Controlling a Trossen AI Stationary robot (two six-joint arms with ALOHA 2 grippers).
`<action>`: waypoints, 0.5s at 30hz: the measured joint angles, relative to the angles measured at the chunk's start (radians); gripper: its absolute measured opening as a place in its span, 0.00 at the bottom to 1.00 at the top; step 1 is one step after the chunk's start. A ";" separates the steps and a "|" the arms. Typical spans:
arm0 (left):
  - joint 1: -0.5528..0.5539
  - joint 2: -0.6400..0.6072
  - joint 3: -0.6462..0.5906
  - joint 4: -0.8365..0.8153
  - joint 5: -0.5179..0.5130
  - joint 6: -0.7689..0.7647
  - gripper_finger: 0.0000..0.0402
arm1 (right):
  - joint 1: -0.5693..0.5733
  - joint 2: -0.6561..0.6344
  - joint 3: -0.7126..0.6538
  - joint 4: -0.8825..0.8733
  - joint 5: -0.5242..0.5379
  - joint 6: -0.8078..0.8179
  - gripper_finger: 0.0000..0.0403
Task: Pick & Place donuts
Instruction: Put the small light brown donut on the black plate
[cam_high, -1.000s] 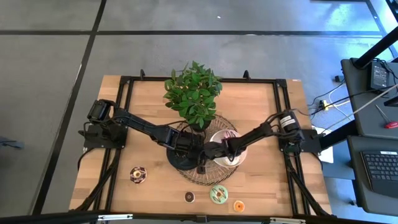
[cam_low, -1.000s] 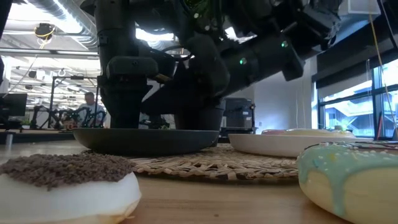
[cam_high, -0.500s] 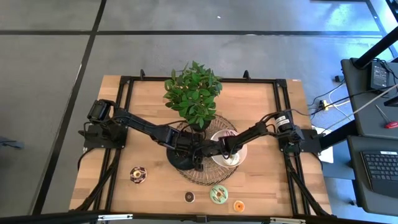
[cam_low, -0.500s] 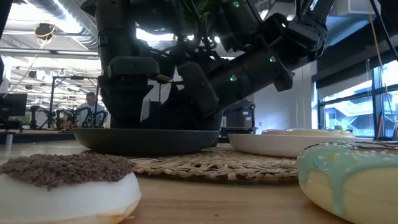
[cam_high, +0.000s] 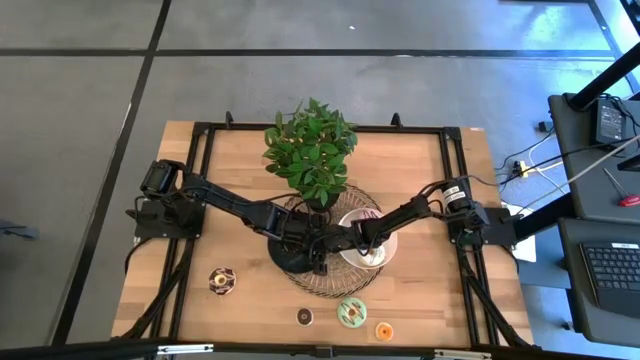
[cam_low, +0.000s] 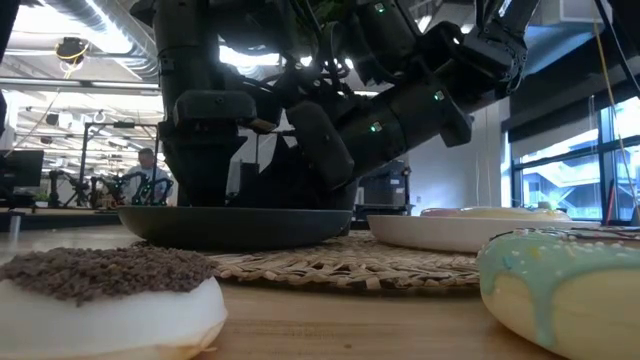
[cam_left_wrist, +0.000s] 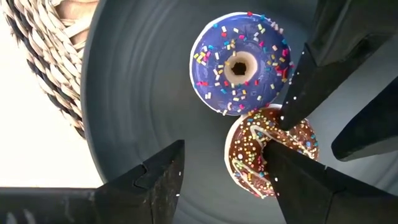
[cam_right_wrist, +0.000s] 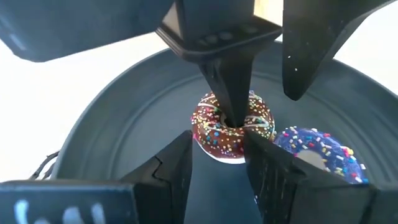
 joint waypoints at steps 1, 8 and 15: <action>0.000 0.000 0.000 0.000 0.000 0.000 0.54 | 0.000 0.000 0.000 -0.001 0.000 0.000 0.36; 0.000 0.000 0.000 0.000 0.000 0.000 0.55 | 0.000 0.000 0.000 -0.009 0.000 0.000 0.36; 0.000 0.000 0.000 0.000 0.000 0.000 0.54 | 0.000 0.000 0.000 -0.017 0.000 0.001 0.36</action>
